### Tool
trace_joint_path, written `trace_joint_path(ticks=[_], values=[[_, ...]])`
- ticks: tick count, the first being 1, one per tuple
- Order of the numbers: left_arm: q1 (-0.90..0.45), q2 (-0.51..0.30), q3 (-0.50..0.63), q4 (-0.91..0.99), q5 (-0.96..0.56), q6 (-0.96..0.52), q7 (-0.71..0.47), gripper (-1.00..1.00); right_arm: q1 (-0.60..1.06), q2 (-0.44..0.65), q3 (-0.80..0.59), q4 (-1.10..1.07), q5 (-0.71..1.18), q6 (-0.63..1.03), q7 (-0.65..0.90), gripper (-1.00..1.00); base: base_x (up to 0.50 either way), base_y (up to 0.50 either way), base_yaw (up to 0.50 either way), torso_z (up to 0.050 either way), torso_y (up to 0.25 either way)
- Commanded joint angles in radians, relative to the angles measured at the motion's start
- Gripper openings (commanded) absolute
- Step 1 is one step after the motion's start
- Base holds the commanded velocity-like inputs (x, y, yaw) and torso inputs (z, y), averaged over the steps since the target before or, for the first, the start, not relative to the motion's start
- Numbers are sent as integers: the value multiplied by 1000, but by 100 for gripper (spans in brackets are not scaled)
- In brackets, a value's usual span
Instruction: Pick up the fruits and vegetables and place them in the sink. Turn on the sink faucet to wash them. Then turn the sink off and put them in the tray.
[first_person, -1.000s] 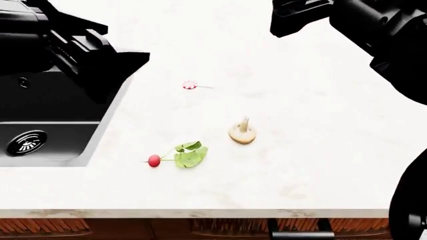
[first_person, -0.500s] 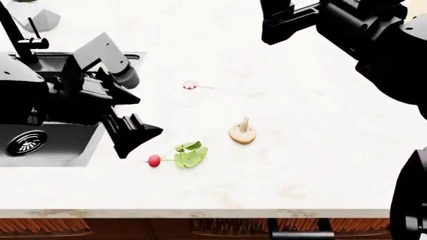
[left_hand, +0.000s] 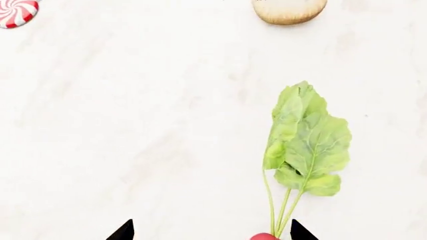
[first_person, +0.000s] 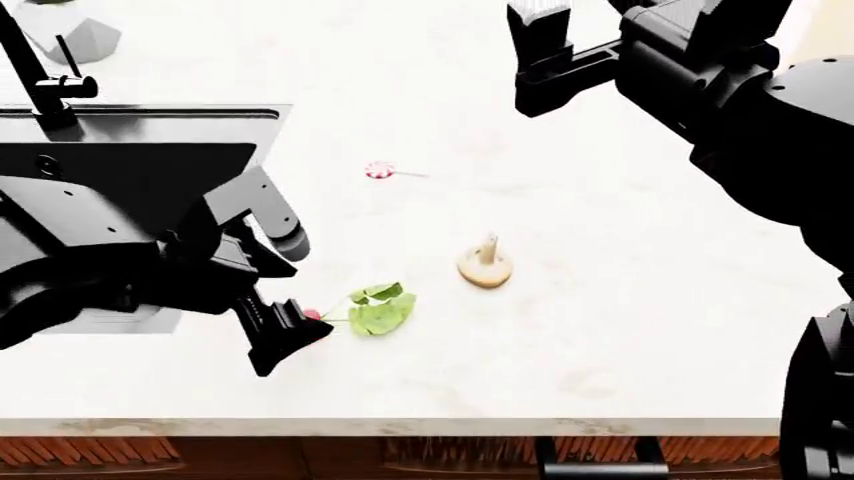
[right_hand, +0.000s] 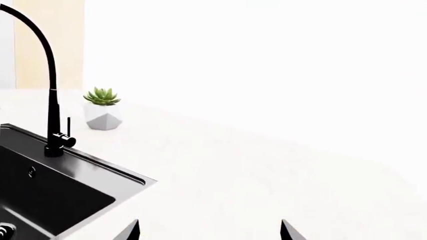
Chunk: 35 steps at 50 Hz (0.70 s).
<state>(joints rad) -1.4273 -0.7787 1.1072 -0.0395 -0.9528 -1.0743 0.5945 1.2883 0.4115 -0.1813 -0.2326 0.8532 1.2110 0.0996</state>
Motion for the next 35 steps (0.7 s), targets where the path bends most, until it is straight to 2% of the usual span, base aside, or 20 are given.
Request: trace_joint_path(ticks=[1,14,15,28,35], values=[[42,38,42,-20,28,26,9,100,-26,10,-7,4,0,-15,-8,100,0,0,0,0,0],[46,11,51,71,-47,-63,9,100,-40,10,1,-14,15,-13,6,100,0,0,0,0,0],[45,8,55,78,-49,-67,16,-100,-41,10,0,-14,15,-13,7,100,0,0,0,0,0],[27,-15,48,119,-95,-104,35,-100,-39,8,-10,-3,9,-29,5,100,0,0,0,-1,0],[-38,-61,-65,172,-201,-149,-47,-100,-29,12,-4,1,31,10,20,100,0,0,0,0,0]])
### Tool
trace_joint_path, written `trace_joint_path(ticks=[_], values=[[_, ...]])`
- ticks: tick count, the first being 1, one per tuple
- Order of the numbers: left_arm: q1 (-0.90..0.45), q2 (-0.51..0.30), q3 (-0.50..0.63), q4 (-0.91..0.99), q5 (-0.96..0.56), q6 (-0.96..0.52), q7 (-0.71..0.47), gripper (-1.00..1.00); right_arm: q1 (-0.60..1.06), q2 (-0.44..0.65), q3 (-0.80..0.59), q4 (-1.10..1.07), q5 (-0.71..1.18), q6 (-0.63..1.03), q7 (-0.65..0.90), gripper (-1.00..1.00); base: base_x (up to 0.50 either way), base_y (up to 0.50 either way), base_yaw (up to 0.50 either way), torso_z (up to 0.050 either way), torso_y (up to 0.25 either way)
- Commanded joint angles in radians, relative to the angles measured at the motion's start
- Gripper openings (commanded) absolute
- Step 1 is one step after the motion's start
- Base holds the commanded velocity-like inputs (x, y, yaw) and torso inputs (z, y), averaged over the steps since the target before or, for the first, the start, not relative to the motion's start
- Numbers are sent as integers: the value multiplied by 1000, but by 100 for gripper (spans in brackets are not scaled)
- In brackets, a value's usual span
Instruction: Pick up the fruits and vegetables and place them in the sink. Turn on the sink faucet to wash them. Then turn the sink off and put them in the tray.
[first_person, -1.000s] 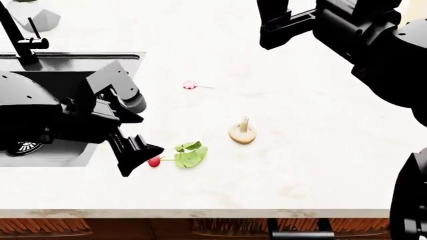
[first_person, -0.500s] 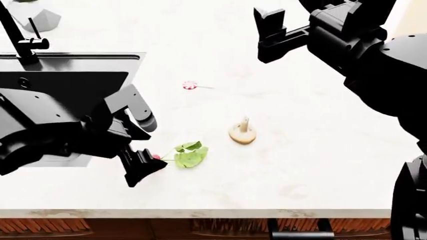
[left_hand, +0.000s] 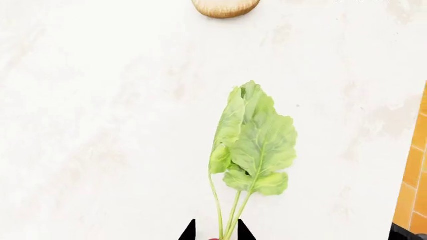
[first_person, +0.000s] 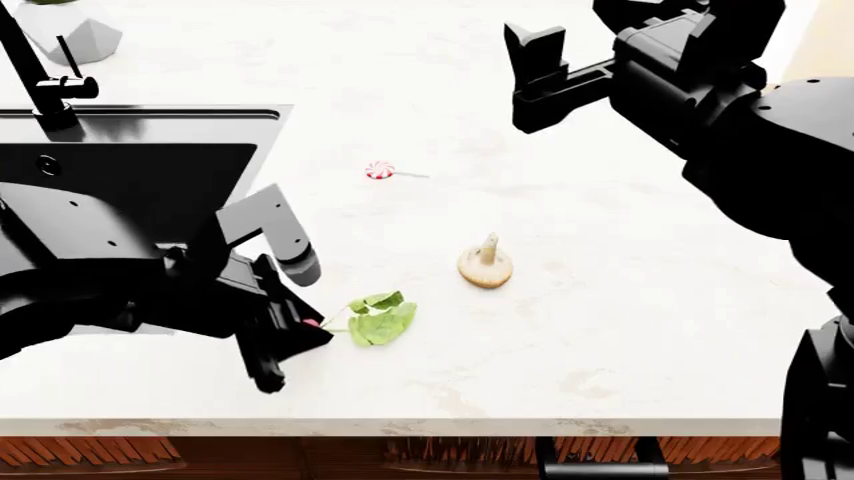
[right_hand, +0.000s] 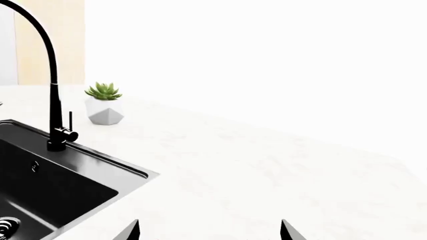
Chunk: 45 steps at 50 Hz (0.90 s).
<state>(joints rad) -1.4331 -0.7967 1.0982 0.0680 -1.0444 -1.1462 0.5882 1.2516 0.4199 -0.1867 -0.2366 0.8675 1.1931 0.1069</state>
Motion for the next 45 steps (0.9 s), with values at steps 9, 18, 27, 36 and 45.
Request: trace_joint_path(ticks=[9,18,27,36,45], values=[[-133,-95,-261,99,-347,-159,-325,-100,17,44,-18,33,67,172,27,100,0,0,0,0,0],[-243,-81,-393,-6,-664,-172,-701,-100,-2,63,-94,120,67,221,1,100,0,0,0,0,0],[-320,-62,-420,-92,-819,-132,-899,-100,-45,32,-221,195,29,196,-35,100,0,0,0,0,0],[-326,-53,-422,-101,-803,-113,-905,-100,-76,22,-301,218,24,178,-82,100,0,0,0,0,0],[-320,-43,-413,-108,-780,-108,-890,-100,-96,1,-324,235,32,154,-107,100,0,0,0,0,0]])
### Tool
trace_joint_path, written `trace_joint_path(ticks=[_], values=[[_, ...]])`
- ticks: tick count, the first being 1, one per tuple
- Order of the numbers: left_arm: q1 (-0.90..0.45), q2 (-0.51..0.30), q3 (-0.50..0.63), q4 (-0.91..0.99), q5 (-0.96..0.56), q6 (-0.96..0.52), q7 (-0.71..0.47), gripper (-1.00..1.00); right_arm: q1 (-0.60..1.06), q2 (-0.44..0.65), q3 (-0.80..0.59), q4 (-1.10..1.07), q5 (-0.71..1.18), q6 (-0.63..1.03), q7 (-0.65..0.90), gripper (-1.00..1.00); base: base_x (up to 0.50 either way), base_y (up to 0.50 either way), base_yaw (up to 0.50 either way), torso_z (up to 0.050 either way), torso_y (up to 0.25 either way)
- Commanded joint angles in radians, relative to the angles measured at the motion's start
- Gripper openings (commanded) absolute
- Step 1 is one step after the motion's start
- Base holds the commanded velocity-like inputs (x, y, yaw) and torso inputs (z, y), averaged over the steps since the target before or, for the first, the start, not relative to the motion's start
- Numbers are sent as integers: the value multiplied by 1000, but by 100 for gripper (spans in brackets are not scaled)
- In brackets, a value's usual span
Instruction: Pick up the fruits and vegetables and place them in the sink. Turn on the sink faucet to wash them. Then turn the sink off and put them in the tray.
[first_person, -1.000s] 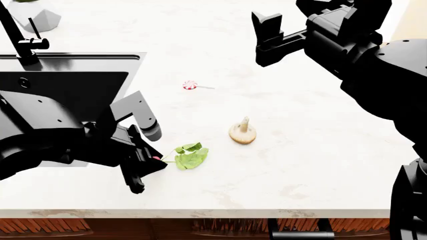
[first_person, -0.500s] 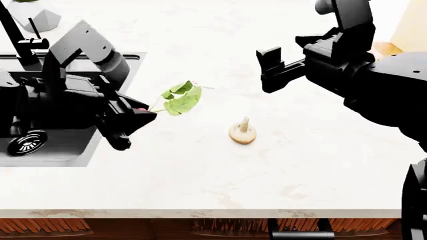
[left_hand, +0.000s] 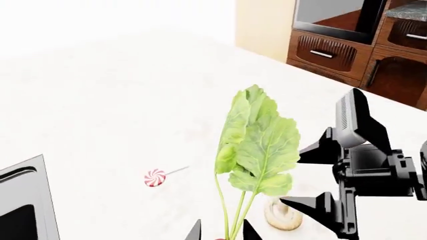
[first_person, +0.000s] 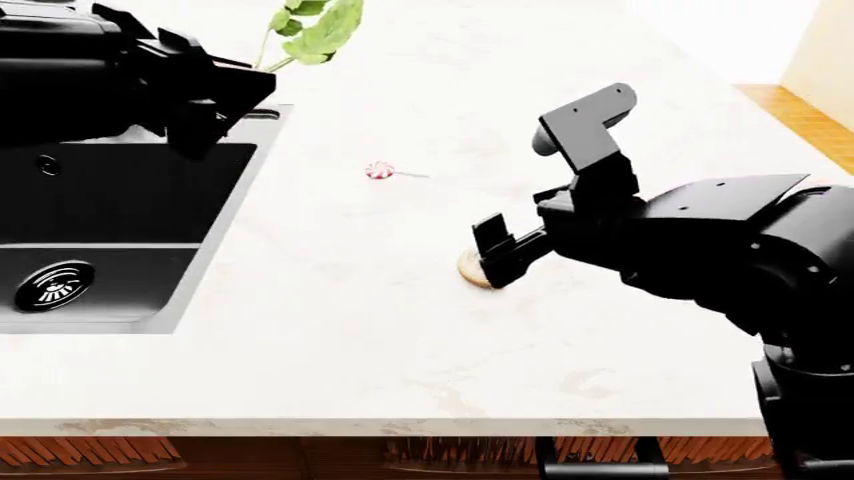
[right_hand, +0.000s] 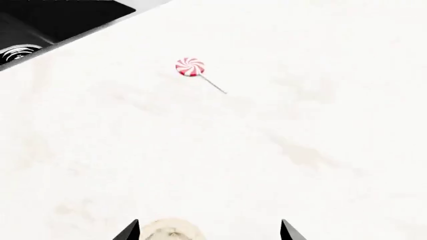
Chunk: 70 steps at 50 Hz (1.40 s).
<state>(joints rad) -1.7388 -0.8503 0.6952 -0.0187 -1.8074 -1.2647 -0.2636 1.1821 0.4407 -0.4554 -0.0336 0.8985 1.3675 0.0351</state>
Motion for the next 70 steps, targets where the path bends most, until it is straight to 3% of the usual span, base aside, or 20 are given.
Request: trace_joint_path(ticks=[1,36,37,48,70], values=[[-14,10,-9,-22,-16,10,-37,-100,-27,-22,-57,33,2,-21,-37,100,0,0,0,0,0],[14,-5,-2,-11,-3,31,-24,-100,-93,-26,-178,85,-12,-52,-93,100,0,0,0,0,0],[14,-5,-2,-11,-4,32,-24,-100,-93,-26,-181,88,-15,-54,-93,-100,0,0,3,0,0],[15,-7,-2,-6,-15,38,-34,-100,-61,-16,-152,84,-12,-65,-77,-100,1,1,2,-1,0],[61,-46,-41,103,-159,112,-147,-100,214,5,138,16,156,49,32,-100,0,0,0,0,0]])
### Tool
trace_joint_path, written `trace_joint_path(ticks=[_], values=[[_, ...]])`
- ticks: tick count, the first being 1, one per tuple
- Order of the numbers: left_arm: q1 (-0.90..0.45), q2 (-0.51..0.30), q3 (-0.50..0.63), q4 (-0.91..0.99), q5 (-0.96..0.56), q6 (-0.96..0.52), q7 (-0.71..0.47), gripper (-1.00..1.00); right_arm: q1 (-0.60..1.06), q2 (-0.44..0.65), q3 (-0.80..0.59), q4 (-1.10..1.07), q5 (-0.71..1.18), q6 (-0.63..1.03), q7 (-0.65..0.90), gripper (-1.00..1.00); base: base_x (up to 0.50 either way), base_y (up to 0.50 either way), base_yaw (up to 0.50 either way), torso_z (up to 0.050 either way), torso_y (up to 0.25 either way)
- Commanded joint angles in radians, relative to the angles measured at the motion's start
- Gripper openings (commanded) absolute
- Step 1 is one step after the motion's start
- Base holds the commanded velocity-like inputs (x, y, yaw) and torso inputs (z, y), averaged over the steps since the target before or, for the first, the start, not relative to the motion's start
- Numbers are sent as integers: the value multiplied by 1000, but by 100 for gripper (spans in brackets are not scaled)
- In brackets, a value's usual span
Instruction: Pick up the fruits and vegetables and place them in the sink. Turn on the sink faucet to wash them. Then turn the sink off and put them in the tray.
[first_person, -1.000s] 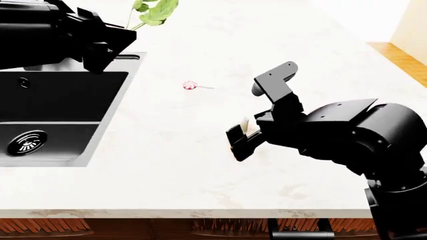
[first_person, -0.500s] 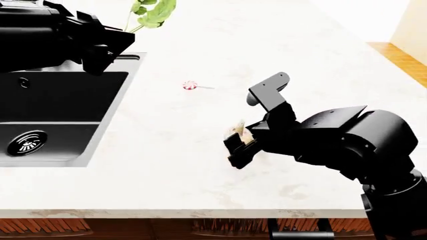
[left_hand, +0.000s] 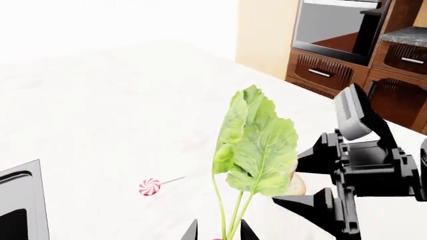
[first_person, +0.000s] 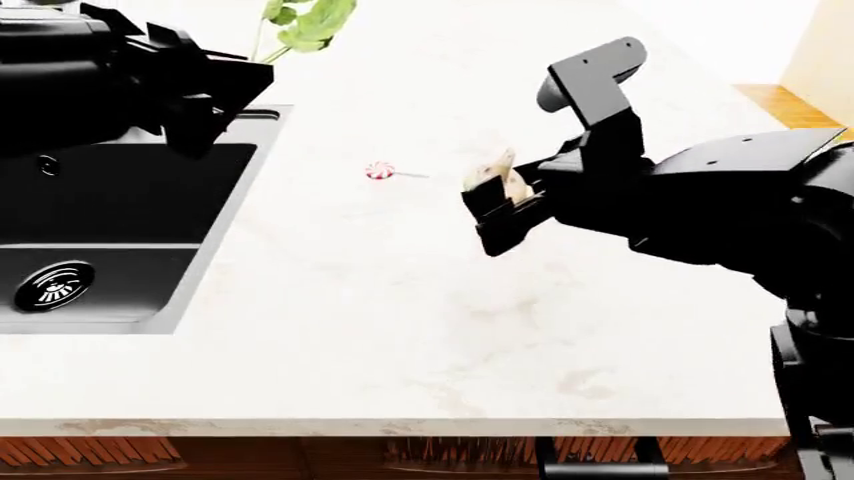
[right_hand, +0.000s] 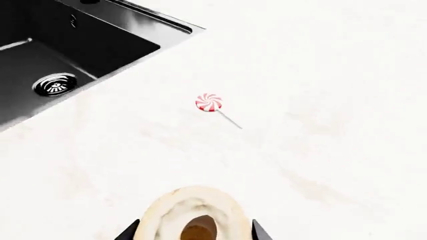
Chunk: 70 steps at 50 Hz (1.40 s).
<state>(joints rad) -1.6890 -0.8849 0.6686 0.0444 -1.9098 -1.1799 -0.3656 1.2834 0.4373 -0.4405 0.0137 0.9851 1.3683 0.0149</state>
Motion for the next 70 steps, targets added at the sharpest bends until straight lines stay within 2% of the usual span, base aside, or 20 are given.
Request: trace_joint_path(ticks=[1,14,39,70], values=[[10,-10,-14,40,-59,28,-47,-100,123,9,133,-31,75,50,57,-100,0,0,0,0,0],[6,16,-4,26,-26,31,-27,-100,150,-35,124,-37,37,-27,94,-100,-182,356,0,0,0],[1,12,-21,39,19,53,12,-100,168,10,138,-96,95,-2,101,-100,-234,483,0,0,0],[-7,-4,3,22,43,42,-20,-100,147,5,104,-104,91,-46,117,-100,-25,500,0,0,0]])
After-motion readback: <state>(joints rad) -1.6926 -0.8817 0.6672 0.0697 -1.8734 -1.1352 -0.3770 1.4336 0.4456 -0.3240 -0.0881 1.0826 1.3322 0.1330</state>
